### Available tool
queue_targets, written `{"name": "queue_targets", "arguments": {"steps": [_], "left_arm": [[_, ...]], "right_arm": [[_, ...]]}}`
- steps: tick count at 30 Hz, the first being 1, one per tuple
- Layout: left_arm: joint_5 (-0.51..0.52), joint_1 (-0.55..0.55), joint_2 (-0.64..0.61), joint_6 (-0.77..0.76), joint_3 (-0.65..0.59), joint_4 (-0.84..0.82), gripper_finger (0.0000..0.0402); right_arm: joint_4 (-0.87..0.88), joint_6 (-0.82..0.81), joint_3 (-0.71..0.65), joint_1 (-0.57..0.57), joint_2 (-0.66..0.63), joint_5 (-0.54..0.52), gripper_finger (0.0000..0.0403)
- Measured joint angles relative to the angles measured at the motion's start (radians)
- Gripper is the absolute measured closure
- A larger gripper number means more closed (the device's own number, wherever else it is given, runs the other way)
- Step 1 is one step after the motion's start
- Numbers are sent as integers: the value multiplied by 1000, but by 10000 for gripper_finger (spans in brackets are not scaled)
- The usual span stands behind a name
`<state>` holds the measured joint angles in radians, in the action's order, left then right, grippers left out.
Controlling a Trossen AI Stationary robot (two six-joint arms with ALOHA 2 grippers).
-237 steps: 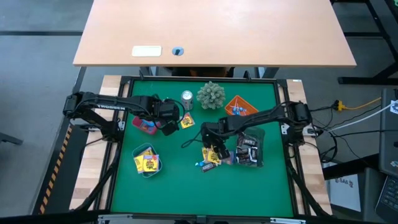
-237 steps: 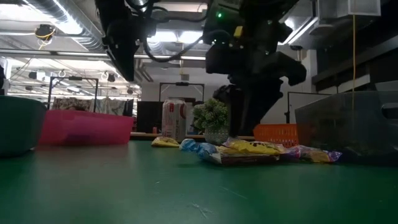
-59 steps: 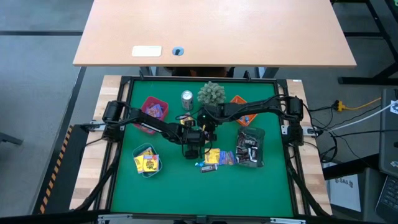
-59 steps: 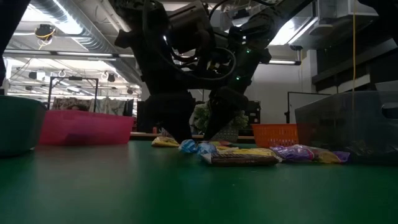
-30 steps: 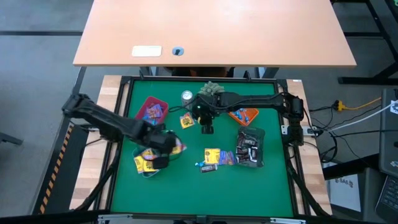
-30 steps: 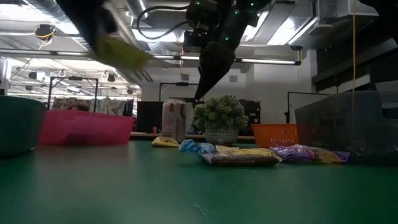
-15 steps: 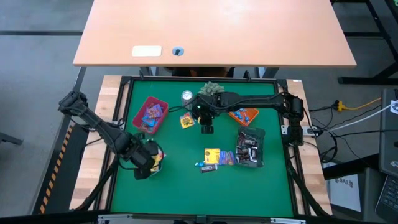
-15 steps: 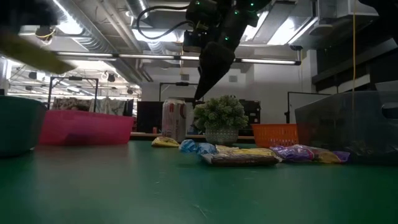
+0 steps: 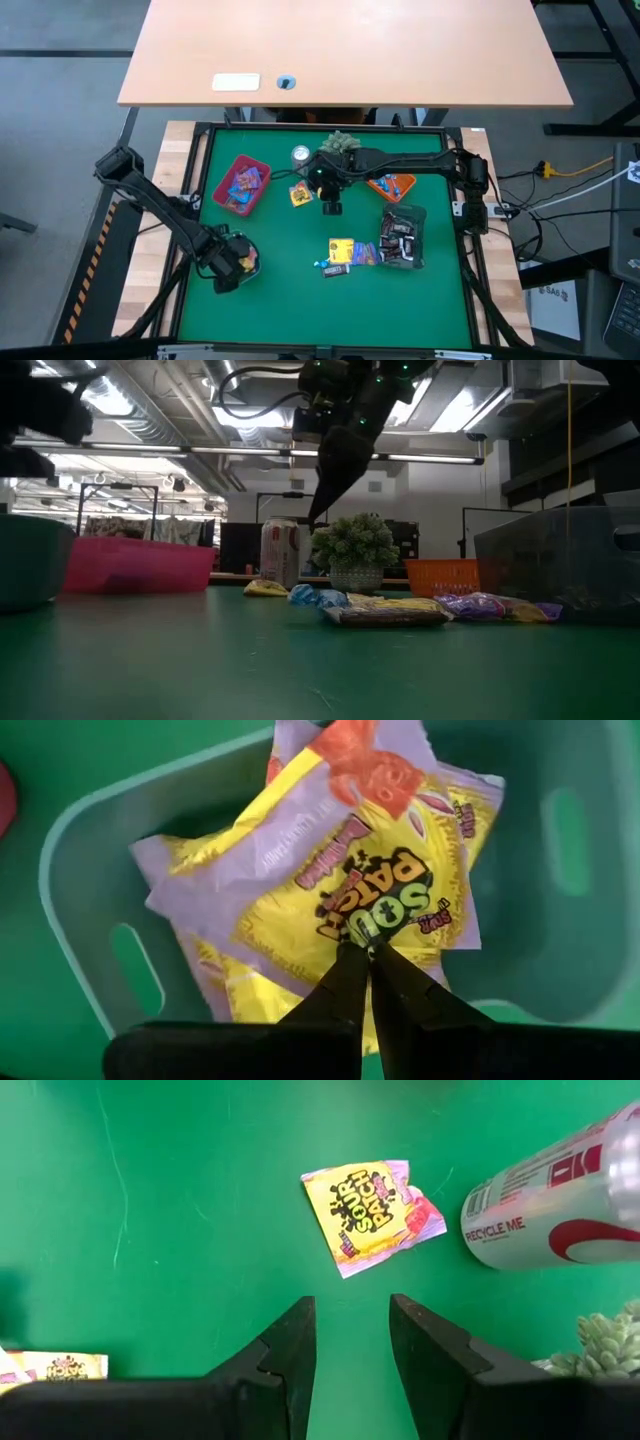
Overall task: Sort candy
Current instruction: Put the yellow candy into the blue transparent bin
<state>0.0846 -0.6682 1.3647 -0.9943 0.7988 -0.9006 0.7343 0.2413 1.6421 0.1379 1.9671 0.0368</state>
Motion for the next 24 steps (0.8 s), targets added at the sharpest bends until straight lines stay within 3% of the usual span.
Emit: {"name": "queue_targets", "arguments": {"steps": [10,18,24], "left_arm": [[1,0,-1,-28,-28,14,396],[-4,0,0,-78,-17,15,326],[-85,5,0,-86,-17,22,297]], "right_arm": [[-11,0,0,0,0,0,276],[-12,0,0,0,0,0,276],[-42,-20,0,0,0,0,276]]}}
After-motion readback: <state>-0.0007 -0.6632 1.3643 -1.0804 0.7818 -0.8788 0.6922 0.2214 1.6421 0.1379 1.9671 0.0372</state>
